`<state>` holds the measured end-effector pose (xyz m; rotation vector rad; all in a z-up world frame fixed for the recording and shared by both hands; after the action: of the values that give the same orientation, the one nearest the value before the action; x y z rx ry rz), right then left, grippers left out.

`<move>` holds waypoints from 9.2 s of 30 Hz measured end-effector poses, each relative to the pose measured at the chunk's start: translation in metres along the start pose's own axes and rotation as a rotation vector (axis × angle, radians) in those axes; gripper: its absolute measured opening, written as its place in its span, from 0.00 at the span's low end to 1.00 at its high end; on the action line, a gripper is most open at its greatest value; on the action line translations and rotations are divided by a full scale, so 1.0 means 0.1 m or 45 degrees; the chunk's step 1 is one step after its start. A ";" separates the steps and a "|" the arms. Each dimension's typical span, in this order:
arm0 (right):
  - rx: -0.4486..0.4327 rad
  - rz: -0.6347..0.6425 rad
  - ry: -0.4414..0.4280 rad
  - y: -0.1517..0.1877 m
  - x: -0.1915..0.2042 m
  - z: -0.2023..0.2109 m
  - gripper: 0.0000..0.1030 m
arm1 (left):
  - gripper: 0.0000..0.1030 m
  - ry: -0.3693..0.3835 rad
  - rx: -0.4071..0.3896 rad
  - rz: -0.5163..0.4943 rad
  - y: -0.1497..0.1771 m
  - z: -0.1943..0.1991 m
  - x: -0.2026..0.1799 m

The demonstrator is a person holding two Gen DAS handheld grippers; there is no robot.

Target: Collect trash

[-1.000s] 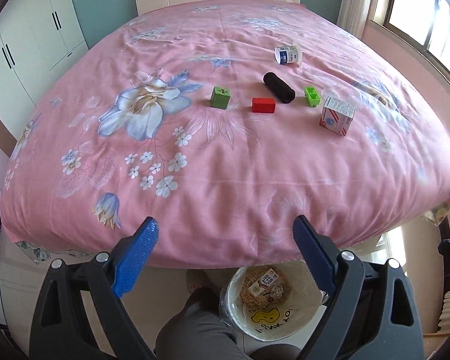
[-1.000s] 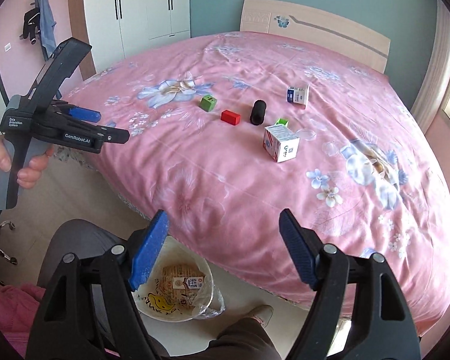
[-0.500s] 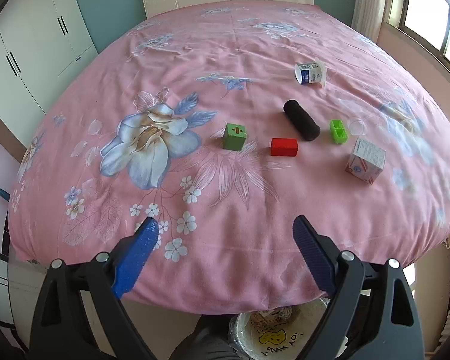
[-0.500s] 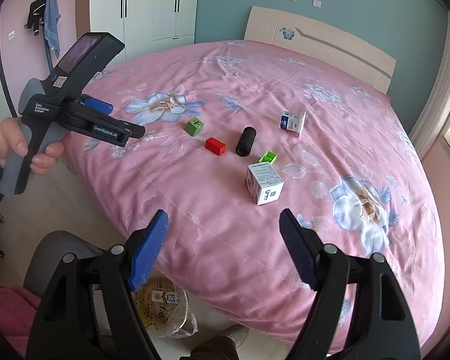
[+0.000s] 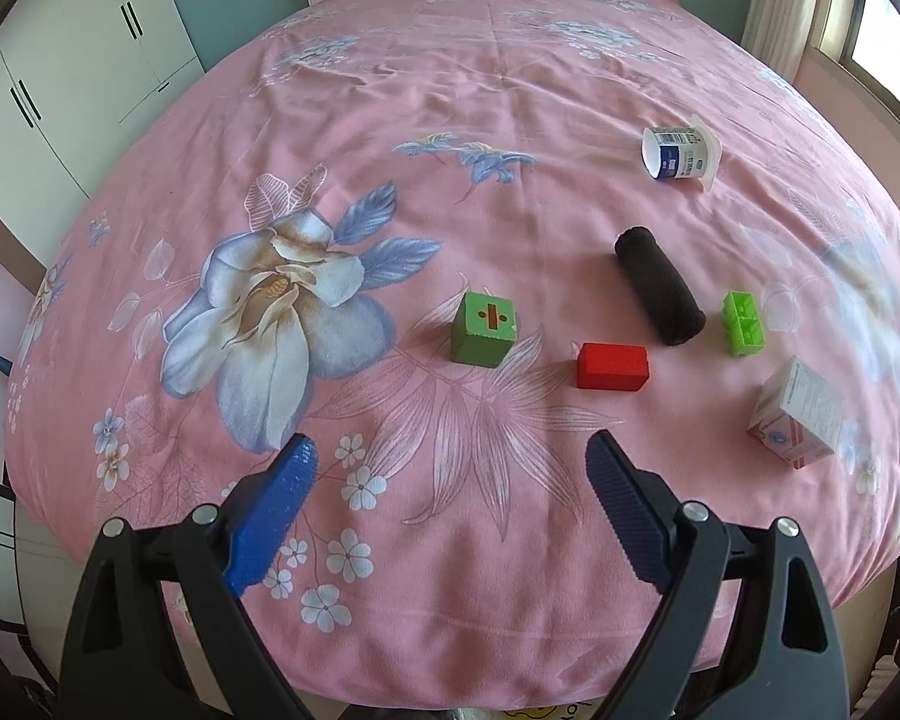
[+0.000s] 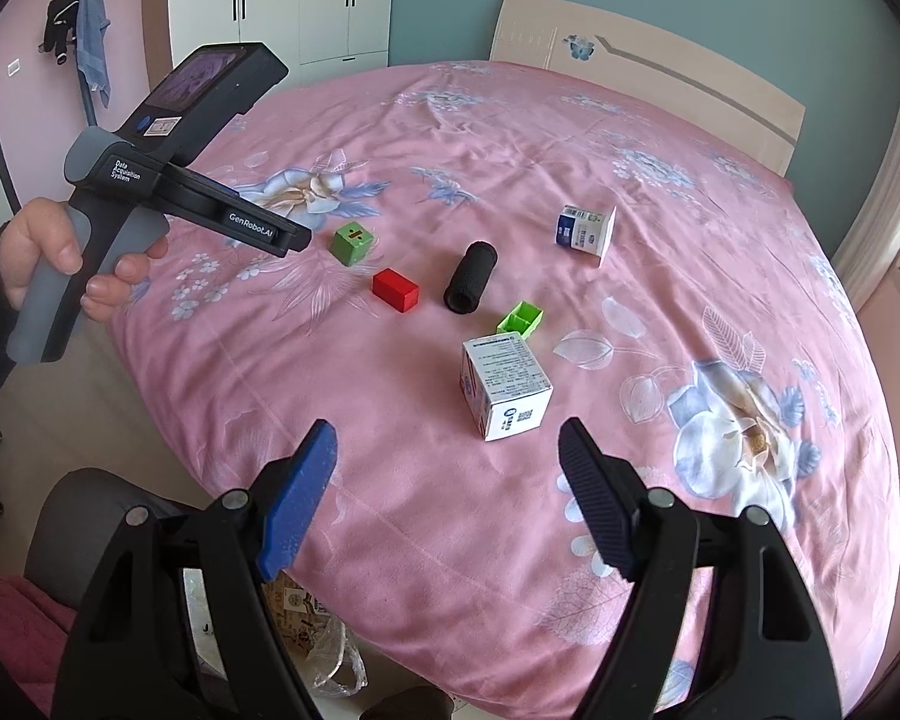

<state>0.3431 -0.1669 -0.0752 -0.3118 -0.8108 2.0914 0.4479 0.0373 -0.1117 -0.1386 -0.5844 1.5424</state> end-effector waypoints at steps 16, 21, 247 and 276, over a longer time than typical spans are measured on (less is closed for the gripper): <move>0.109 -0.098 -0.085 -0.07 -0.56 -0.90 0.74 | 0.90 0.001 0.134 0.027 -0.34 -0.83 -0.17; 0.149 -0.113 -0.100 -0.06 -0.70 -1.18 0.74 | 0.90 -0.023 0.139 0.009 -0.42 -1.04 -0.24; 0.774 -0.522 -0.205 3.23 1.50 -1.99 0.55 | 0.52 0.185 0.566 -0.261 3.77 -1.18 -0.86; 0.097 -0.352 -0.044 1.25 0.92 0.24 0.66 | 0.68 0.174 0.046 -0.110 2.17 0.71 -0.26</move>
<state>0.1973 -0.1585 -0.1320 -0.1150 -0.7469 1.8663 0.2242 0.0042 -0.1534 -0.1873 -0.4489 1.4461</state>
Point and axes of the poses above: each gripper's, at about its wrist camera, not at the fingertips, and z roughly against the way its jaws point, x to its left, y to its underside, the point moved 7 cm from there along -z, roughly the way its jaws point, and after that the axes turned 12 degrees about -y, right-handed, at the moved point
